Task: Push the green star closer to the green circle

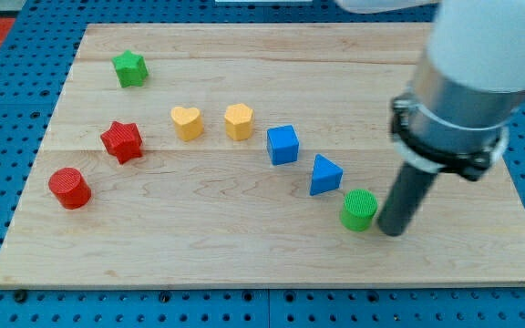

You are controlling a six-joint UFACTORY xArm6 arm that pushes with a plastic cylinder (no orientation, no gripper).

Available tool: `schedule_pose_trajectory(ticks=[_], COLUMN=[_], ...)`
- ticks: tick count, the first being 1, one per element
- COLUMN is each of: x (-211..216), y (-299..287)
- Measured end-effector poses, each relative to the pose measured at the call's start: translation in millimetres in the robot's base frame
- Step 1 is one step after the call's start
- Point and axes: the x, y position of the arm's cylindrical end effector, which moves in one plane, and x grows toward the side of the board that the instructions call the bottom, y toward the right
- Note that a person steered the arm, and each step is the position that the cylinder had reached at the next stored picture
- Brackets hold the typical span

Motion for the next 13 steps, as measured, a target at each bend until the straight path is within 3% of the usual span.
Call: schedule_pose_trajectory(ticks=[1,3,4,5,6,7,8,9,13], x=[0.0,-11.2,-121.1,-222.6,-307.0,-354.8,-341.9,-281.2,-226.2], y=[-9.2,58.5,55.9,16.3,-82.0,-211.5,-329.0,-386.7,-64.2])
